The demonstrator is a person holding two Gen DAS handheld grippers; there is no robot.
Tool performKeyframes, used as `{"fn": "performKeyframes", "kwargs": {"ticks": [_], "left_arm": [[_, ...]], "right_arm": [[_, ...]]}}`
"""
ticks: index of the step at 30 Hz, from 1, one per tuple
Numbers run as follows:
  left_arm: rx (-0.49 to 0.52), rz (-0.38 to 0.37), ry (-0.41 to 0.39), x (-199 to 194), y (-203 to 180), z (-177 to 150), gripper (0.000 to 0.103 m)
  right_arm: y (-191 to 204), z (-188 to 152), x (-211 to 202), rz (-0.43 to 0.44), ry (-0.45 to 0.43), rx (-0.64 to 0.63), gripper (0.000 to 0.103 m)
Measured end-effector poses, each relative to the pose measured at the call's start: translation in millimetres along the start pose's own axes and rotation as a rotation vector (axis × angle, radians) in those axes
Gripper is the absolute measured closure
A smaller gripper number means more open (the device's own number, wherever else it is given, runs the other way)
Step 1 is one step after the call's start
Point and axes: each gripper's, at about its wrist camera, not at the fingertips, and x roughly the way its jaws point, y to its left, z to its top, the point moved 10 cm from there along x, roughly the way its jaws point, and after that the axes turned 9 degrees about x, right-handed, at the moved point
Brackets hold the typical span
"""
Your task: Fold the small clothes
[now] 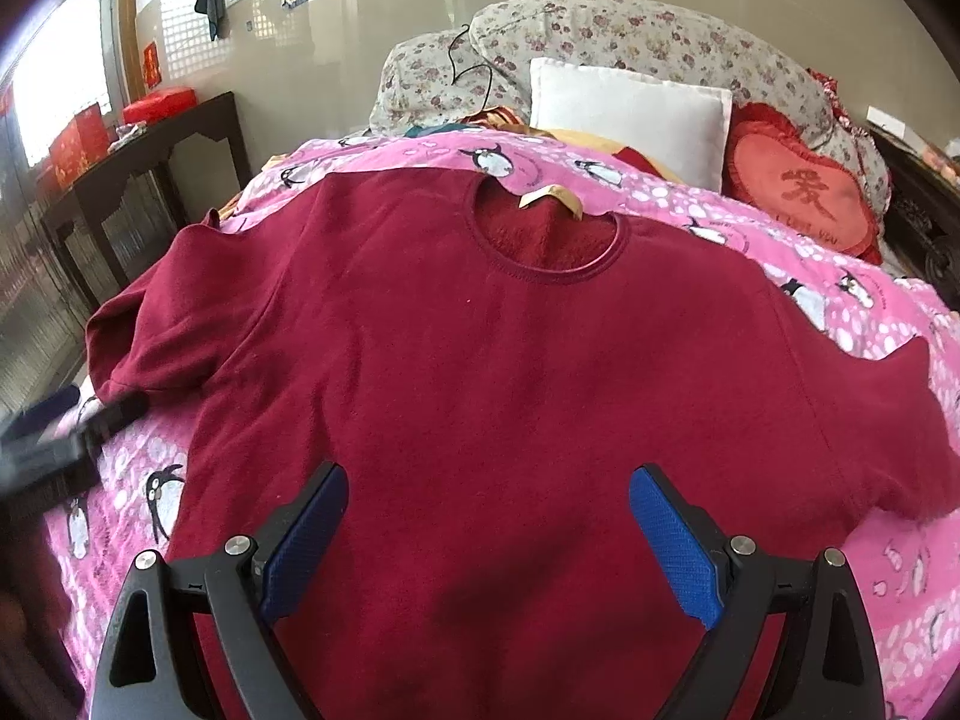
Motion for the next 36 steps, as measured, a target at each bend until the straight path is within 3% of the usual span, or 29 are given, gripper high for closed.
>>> {"fn": "performKeyframes", "kwargs": {"ticks": [6, 13, 20, 21, 22, 23, 24, 27, 31, 36], "left_arm": [[-0.010, 0.139, -0.010, 15.5, 76.4, 24.5, 0.001], [0.120, 0.223, 0.102, 65.1, 113.7, 25.5, 0.002], [0.124, 0.202, 0.116, 96.5, 128.0, 35.6, 0.010], [0.120, 0.201, 0.112, 98.0, 128.0, 37.6, 0.024], [0.113, 0.192, 0.117, 100.8, 127.8, 38.9, 0.048], [0.089, 0.156, 0.134, 105.5, 127.7, 38.4, 0.060], [0.065, 0.122, 0.144, 107.0, 124.7, 37.6, 0.079], [-0.003, 0.053, 0.134, 101.8, 120.9, 41.1, 0.090], [-0.041, -0.030, 0.054, 59.8, 103.8, 60.8, 0.092], [0.007, -0.139, -0.065, -5.1, 55.4, 98.4, 0.092]], "right_arm": [[2.9, -2.5, 1.1, 0.035, 0.008, 0.014, 0.009], [9.9, -7.3, 5.7, 0.063, 0.031, 0.007, 0.009], [11.2, -11.6, 13.4, 0.078, 0.047, 0.014, 0.009], [11.1, -12.9, 16.0, 0.077, 0.054, 0.015, 0.009], [10.8, -13.9, 17.2, 0.076, 0.058, 0.016, 0.009], [10.8, -15.1, 18.9, 0.076, 0.064, 0.017, 0.009], [10.5, -16.1, 19.9, 0.078, 0.068, 0.018, 0.009], [9.1, -16.9, 18.1, 0.082, 0.066, 0.021, 0.009], [5.0, -12.1, 12.4, 0.086, 0.049, 0.033, 0.009], [-2.3, -4.7, 2.0, 0.108, 0.029, 0.078, 0.009]]}}
